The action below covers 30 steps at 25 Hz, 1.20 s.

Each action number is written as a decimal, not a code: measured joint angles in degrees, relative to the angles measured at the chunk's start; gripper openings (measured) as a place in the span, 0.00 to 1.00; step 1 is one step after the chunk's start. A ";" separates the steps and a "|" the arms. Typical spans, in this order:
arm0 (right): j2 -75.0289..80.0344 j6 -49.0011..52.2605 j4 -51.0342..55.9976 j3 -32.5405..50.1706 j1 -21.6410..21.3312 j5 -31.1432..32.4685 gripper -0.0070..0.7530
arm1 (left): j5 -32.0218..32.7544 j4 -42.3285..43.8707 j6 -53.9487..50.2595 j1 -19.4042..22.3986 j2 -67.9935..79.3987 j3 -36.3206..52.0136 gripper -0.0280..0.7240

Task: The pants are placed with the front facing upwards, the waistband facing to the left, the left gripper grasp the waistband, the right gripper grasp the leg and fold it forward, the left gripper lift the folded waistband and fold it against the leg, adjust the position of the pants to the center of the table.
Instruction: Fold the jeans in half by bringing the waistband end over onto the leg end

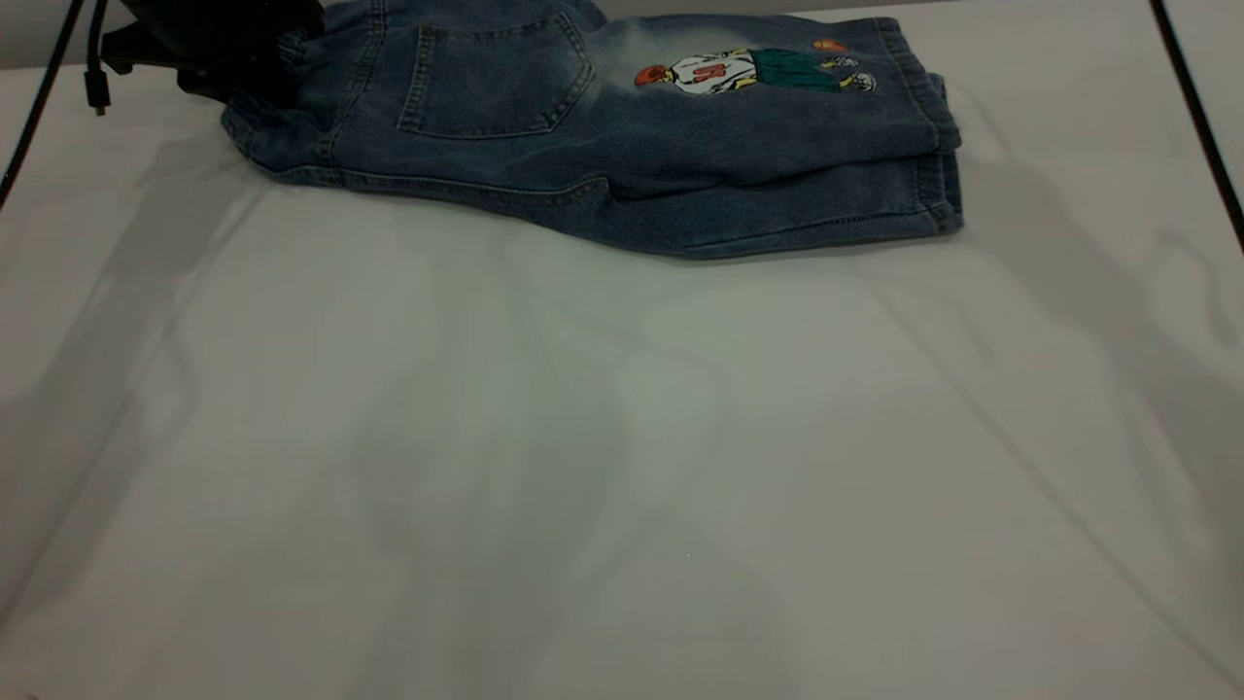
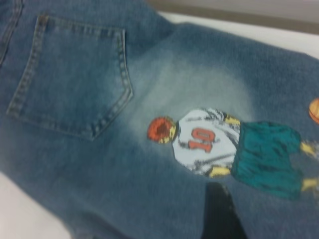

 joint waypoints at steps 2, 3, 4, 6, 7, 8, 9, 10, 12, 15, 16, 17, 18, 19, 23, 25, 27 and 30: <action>1.86 -1.34 1.56 0.00 0.00 -1.61 0.47 | 1.00 0.00 0.00 0.00 0.00 0.00 0.22; 2.66 -2.05 2.50 0.00 0.00 -2.87 0.47 | 1.63 0.00 0.00 0.00 0.00 0.00 0.22; 3.69 -2.92 3.75 0.00 0.00 -4.16 0.47 | 2.37 0.00 0.00 0.00 0.00 0.00 0.22; 5.57 -5.01 5.97 0.00 0.55 -6.32 0.47 | 3.25 -0.06 0.57 0.00 0.00 0.00 0.22; 6.56 -6.33 7.46 -0.13 0.61 -6.85 0.47 | 3.61 -0.12 1.14 0.00 0.00 -0.06 0.22; 7.53 -7.70 8.48 -0.65 1.03 -7.17 0.47 | 4.13 -0.18 1.20 0.00 0.00 -0.06 0.22; 8.41 -8.80 8.87 -1.12 1.60 -7.75 0.47 | 4.54 -0.18 1.20 0.00 0.00 -0.11 0.22; 9.09 -10.08 9.10 -1.85 2.21 -8.02 0.47 | 5.08 -0.18 1.45 0.00 -0.06 -0.11 0.22; 10.69 -11.98 9.10 -3.57 3.51 -7.92 0.47 | 5.87 -0.24 2.41 0.00 -0.20 -0.11 0.22; 13.50 -12.86 7.22 -6.76 5.47 -7.20 0.47 | 8.00 -0.28 2.69 0.00 -0.83 -0.05 0.22; 14.56 -12.89 6.39 -7.83 5.97 -6.80 0.47 | 8.47 -0.20 2.72 0.00 -1.19 0.01 0.22; 15.46 -12.91 5.57 -9.13 6.50 -6.17 0.47 | 8.79 -0.08 3.07 0.00 -1.41 0.02 0.22; 16.56 -12.91 4.46 -10.50 6.95 -5.43 0.47 | 9.27 0.01 3.67 0.00 -1.73 -0.20 0.22; 17.57 -12.91 3.30 -11.82 7.30 -4.60 0.47 | 9.93 0.06 4.10 0.00 -2.09 -0.42 0.22; 20.26 -12.91 -2.35 -16.18 8.05 -1.32 0.50 | 11.23 0.06 4.29 0.00 -2.78 -2.69 0.22; 21.10 -12.91 -5.81 -17.48 8.28 -0.35 0.52 | 11.98 0.06 4.29 0.00 -2.84 -3.96 0.22; 21.93 -12.91 -8.27 -17.73 8.47 1.09 0.55 | 12.58 0.06 4.37 -0.05 -2.96 -4.74 0.22; 22.77 -12.91 -12.34 -17.73 9.05 1.86 0.58 | 12.75 -0.14 4.37 -0.05 -3.26 -5.64 0.21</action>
